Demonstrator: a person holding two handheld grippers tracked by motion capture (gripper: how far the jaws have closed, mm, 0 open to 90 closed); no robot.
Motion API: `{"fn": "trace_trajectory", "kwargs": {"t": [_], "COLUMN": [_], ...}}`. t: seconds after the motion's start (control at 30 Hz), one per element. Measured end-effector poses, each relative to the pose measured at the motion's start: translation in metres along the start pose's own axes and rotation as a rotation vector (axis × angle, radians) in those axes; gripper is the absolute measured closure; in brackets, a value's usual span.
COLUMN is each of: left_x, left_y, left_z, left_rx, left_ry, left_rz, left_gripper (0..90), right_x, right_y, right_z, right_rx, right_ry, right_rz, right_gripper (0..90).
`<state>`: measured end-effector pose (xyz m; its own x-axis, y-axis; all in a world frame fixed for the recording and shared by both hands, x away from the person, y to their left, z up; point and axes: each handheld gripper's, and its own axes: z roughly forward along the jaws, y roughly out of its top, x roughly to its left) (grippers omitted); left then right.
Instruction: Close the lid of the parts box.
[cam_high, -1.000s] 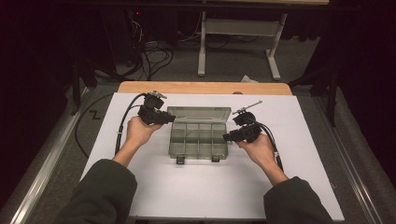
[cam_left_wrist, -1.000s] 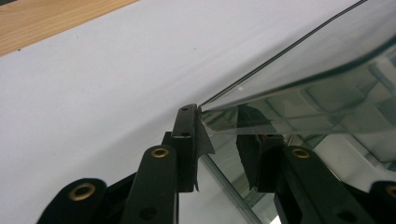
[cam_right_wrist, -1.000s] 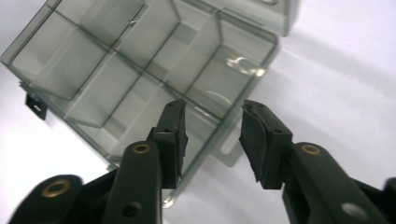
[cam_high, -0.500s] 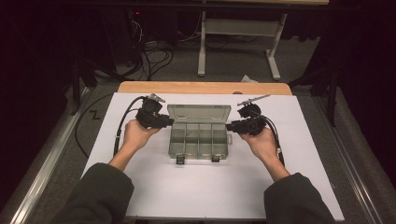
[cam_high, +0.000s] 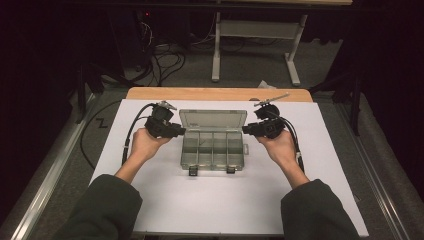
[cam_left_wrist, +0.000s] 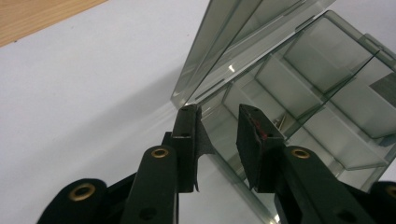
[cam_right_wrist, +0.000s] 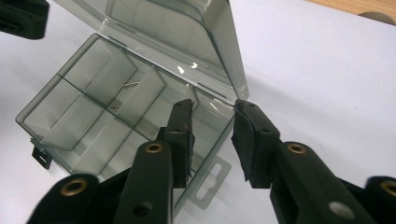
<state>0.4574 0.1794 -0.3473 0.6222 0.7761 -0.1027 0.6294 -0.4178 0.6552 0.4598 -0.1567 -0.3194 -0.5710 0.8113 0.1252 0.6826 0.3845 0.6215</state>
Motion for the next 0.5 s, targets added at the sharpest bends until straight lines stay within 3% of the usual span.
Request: {"fn": "trace_trajectory", "kwargs": {"t": [0.13, 0.3, 0.4, 0.5], "left_x": [0.007, 0.023, 0.031, 0.034], "left_y": [-0.002, -0.001, 0.003, 0.012], "left_z": [-0.006, -0.014, -0.017, -0.019], "left_rx": [0.022, 0.020, 0.005, -0.010], "left_ry": [0.029, 0.066, 0.065, 0.053], "left_rz": [-0.035, -0.113, -0.145, -0.151], "left_gripper": [69.3, 72.7, 75.3, 77.4], "right_x": [-0.006, -0.015, -0.017, -0.018], "right_y": [0.001, 0.011, 0.020, 0.029], "right_z": [-0.005, -0.012, -0.015, -0.016], "right_rx": [-0.001, -0.020, -0.026, -0.036], "right_ry": [-0.014, -0.051, -0.066, -0.068], "right_rz": [0.017, 0.035, 0.042, 0.041], "right_gripper": [78.7, 84.4, 86.0, 86.7]}}
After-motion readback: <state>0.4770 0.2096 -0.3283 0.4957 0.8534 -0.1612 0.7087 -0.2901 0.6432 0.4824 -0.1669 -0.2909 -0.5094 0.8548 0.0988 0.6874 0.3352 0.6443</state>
